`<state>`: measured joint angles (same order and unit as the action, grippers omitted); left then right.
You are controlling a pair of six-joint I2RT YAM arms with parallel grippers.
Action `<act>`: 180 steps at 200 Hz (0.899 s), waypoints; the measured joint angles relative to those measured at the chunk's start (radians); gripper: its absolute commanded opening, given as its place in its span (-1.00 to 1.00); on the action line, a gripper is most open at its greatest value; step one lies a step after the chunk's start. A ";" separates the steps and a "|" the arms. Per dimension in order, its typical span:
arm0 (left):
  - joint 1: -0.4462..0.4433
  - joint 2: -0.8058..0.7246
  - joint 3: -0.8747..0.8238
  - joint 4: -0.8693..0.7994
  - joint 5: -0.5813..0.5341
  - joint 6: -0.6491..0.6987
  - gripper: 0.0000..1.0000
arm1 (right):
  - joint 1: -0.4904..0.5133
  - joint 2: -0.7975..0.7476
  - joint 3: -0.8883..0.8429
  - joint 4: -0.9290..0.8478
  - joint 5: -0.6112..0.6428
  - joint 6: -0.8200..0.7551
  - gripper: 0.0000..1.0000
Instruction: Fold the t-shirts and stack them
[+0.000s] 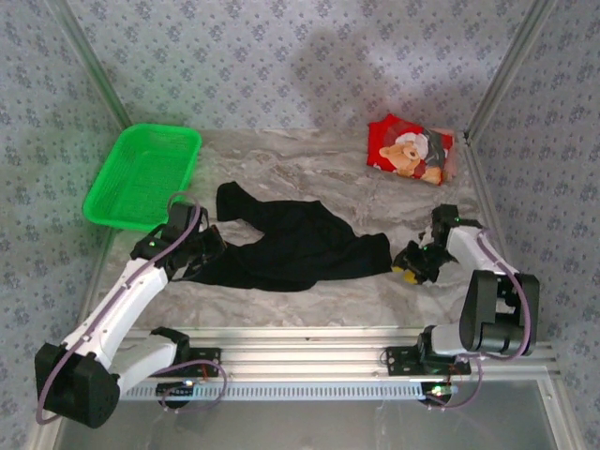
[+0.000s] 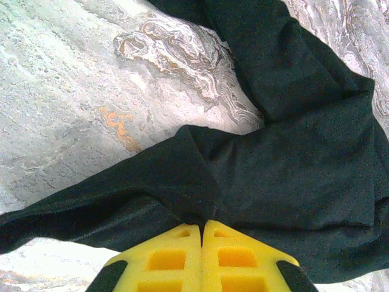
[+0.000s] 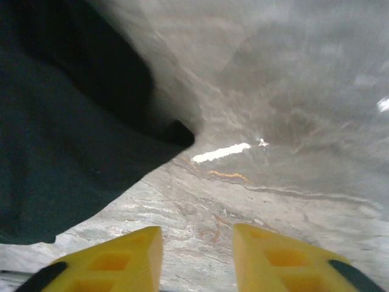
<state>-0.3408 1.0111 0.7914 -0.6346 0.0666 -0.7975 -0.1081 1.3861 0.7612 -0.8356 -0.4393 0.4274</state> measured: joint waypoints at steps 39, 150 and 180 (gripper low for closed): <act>0.000 0.011 -0.001 0.008 0.001 0.000 -1.00 | 0.000 0.106 -0.035 0.140 -0.049 0.062 -0.33; 0.000 0.005 -0.011 0.007 -0.001 0.000 -1.00 | 0.033 0.264 0.087 0.076 -0.037 0.113 -0.31; 0.000 -0.007 -0.012 0.007 -0.001 0.000 -1.00 | 0.067 0.306 0.145 0.020 0.008 0.112 -0.32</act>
<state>-0.3408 1.0039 0.7795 -0.6277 0.0658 -0.7979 -0.0414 1.6920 0.9058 -0.8154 -0.4309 0.5392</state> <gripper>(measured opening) 0.041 0.342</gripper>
